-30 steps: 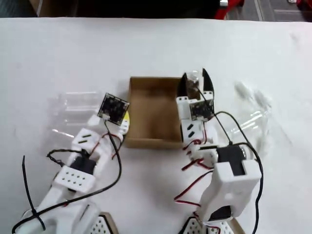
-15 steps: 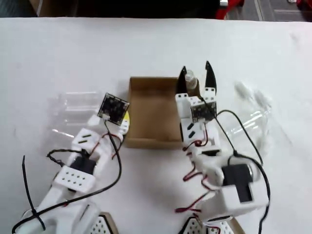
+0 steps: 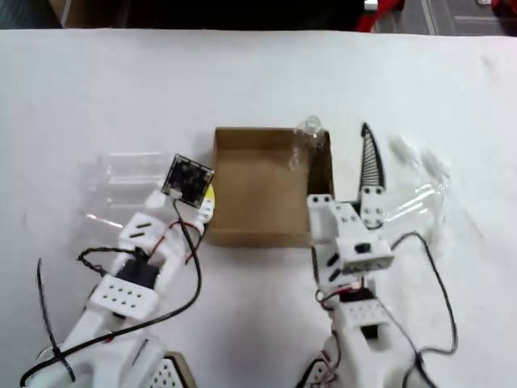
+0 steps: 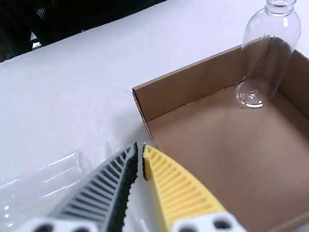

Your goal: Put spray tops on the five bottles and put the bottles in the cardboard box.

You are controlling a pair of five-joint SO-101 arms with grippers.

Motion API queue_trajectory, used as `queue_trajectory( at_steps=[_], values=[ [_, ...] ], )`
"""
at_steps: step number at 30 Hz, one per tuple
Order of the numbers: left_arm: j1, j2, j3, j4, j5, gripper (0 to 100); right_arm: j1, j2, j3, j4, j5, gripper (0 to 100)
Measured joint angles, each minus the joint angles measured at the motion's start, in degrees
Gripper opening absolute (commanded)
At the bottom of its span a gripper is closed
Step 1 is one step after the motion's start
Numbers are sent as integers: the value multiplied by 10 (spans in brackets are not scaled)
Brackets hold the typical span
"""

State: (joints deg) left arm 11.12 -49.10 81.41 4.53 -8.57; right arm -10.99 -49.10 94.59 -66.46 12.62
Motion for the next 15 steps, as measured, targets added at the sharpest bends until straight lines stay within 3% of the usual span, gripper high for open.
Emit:
queue_trajectory(
  at_steps=[5,15],
  values=[
    [0,0,0,0,0,24,38,-174,17,215,-8,162],
    [0,0,0,0,0,24,136,-519,22,751,-207,166]
  ],
)
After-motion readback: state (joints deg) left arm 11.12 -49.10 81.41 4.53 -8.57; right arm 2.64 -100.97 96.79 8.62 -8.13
